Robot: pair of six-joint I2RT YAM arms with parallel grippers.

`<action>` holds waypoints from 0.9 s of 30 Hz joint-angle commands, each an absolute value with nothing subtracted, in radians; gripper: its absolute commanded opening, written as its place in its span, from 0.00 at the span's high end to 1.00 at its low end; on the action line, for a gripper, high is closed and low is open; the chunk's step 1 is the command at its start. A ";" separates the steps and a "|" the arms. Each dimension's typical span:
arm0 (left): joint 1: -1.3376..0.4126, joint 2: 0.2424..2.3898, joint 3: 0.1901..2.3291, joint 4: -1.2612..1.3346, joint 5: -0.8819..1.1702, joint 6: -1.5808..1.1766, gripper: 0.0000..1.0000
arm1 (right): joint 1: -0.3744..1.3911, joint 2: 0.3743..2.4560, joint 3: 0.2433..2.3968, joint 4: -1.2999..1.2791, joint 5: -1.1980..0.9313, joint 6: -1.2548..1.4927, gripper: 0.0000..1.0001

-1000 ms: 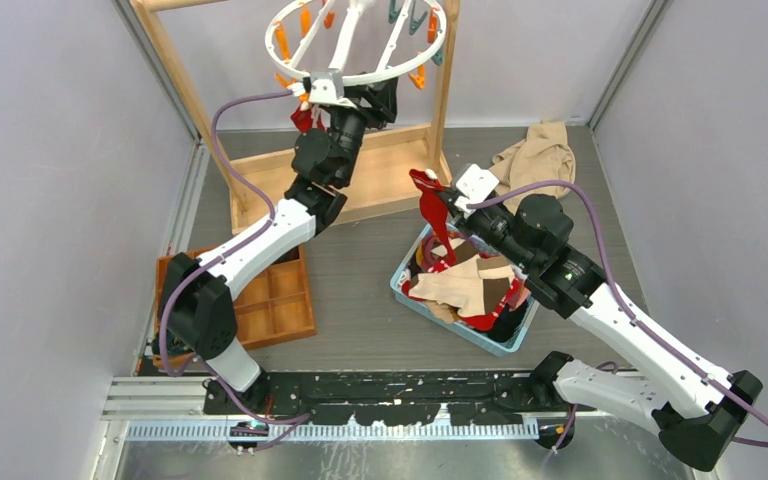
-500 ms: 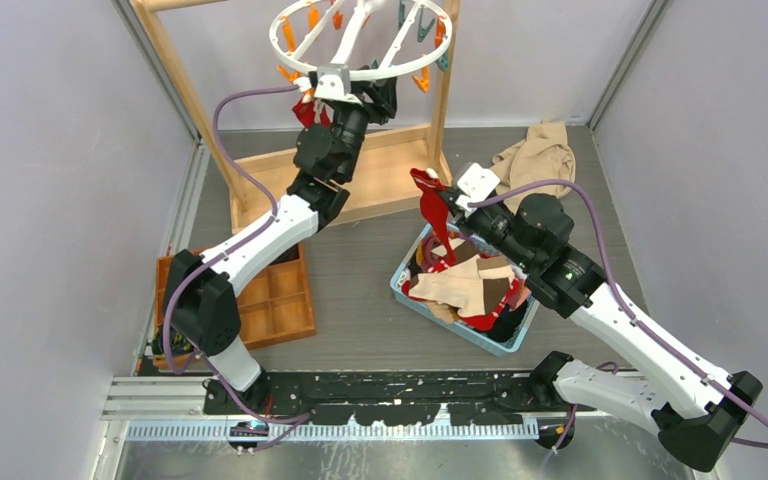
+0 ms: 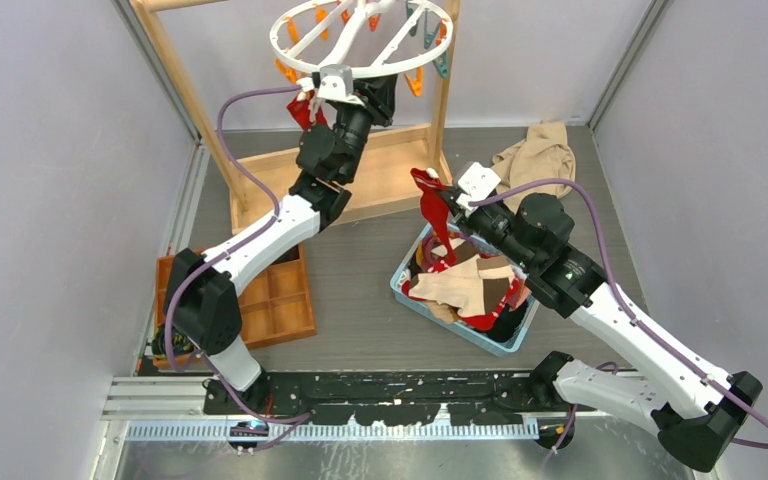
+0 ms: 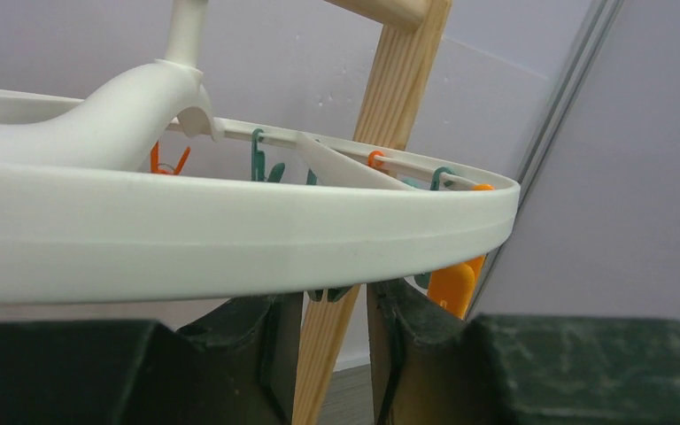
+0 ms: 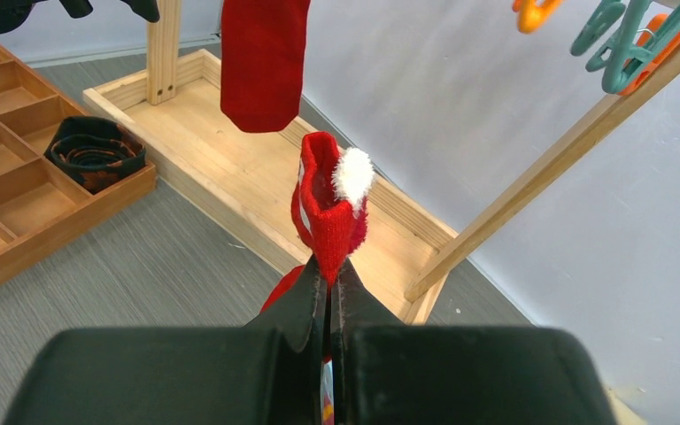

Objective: Clip the socks to the hanger
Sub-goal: Open the clamp at the hanger.

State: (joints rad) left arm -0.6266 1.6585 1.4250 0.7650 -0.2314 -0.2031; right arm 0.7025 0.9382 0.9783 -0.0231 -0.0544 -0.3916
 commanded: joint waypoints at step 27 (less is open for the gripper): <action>-0.629 1.594 1.403 0.865 -0.238 -0.163 0.52 | 0.691 0.937 1.005 0.016 -0.076 -0.376 0.99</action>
